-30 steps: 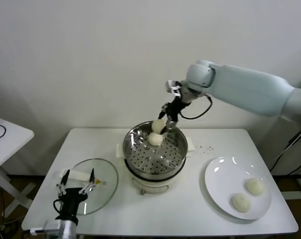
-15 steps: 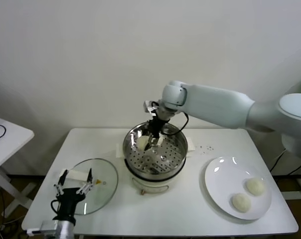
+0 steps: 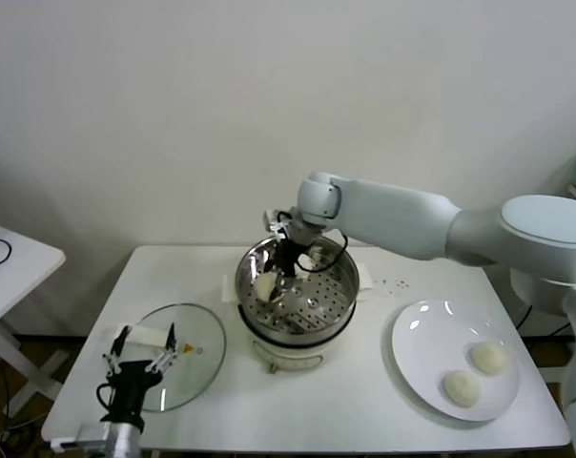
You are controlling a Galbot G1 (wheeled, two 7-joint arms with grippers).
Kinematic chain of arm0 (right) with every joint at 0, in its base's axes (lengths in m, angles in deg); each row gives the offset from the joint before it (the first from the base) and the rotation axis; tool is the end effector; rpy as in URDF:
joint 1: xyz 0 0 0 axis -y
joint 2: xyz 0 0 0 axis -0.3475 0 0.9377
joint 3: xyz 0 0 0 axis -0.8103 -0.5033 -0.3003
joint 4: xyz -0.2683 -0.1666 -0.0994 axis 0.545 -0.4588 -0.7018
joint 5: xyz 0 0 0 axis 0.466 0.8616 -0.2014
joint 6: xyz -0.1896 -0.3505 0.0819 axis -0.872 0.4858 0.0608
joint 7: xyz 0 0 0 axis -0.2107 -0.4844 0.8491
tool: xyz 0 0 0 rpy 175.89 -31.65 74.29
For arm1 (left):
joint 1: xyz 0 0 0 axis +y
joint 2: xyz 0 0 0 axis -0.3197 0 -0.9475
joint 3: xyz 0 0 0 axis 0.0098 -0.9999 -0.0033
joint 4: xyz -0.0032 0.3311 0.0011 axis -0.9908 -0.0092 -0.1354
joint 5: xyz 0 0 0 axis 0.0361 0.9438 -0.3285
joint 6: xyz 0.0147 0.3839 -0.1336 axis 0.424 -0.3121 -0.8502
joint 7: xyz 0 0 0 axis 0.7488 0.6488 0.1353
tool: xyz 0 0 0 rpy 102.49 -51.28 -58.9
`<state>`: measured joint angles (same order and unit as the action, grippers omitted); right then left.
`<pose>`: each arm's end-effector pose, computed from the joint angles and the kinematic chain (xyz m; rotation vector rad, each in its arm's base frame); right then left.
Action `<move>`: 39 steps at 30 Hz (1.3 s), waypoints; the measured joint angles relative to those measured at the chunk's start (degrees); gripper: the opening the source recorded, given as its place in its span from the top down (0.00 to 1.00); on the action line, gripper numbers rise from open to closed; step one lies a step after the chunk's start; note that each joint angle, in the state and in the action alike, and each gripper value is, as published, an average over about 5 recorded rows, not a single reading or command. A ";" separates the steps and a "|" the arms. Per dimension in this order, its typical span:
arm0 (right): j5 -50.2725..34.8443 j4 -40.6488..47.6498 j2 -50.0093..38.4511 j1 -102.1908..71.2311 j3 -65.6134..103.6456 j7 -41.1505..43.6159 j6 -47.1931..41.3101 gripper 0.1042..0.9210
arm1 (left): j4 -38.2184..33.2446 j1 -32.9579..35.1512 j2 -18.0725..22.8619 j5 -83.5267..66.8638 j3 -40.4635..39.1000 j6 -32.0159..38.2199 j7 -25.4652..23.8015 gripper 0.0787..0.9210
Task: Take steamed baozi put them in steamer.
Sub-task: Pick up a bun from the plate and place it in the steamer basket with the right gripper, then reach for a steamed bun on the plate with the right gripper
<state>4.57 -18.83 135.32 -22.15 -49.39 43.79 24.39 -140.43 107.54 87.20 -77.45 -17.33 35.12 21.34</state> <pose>0.5971 0.1930 -0.1240 1.6725 -1.3957 1.2349 0.2080 0.0623 -0.2995 0.1657 -3.0289 -0.0732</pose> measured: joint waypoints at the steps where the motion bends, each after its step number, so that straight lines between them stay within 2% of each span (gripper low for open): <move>1: 0.18 0.16 0.05 -0.14 0.04 -0.02 0.03 0.29 | 0.07 0.06 -0.02 -0.04 0.10 0.03 0.00 0.12; 12: 1.99 1.70 0.84 -1.37 0.67 -0.21 0.38 0.29 | 0.60 -0.08 -0.10 -0.16 0.20 0.13 0.01 0.12; 15: 2.44 1.88 1.06 -1.73 0.75 -0.35 0.62 0.25 | 0.73 -0.07 -0.09 -0.15 0.14 0.16 0.01 0.12; 20: 2.79 2.05 1.18 -1.88 0.96 -0.30 1.10 0.14 | 0.85 -0.03 -0.09 -0.14 0.20 0.27 0.01 0.12; 26: 2.89 1.30 0.52 -0.86 0.84 0.84 1.98 0.12 | 0.88 -0.05 -0.10 -0.09 0.32 0.33 0.00 0.12; 33: 2.65 -1.48 -2.76 4.30 -0.68 4.33 4.11 0.12 | 0.89 -0.22 -0.20 0.20 0.25 0.25 0.01 0.12; 39: 2.01 -6.57 -9.24 11.00 -3.27 7.40 5.79 0.12 | 1.16 -0.64 -0.19 0.46 -0.07 0.03 0.09 0.12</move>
<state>6.58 -25.40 126.08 -11.14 -52.66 51.19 30.18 -139.28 106.90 87.01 -76.99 -17.40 35.15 21.43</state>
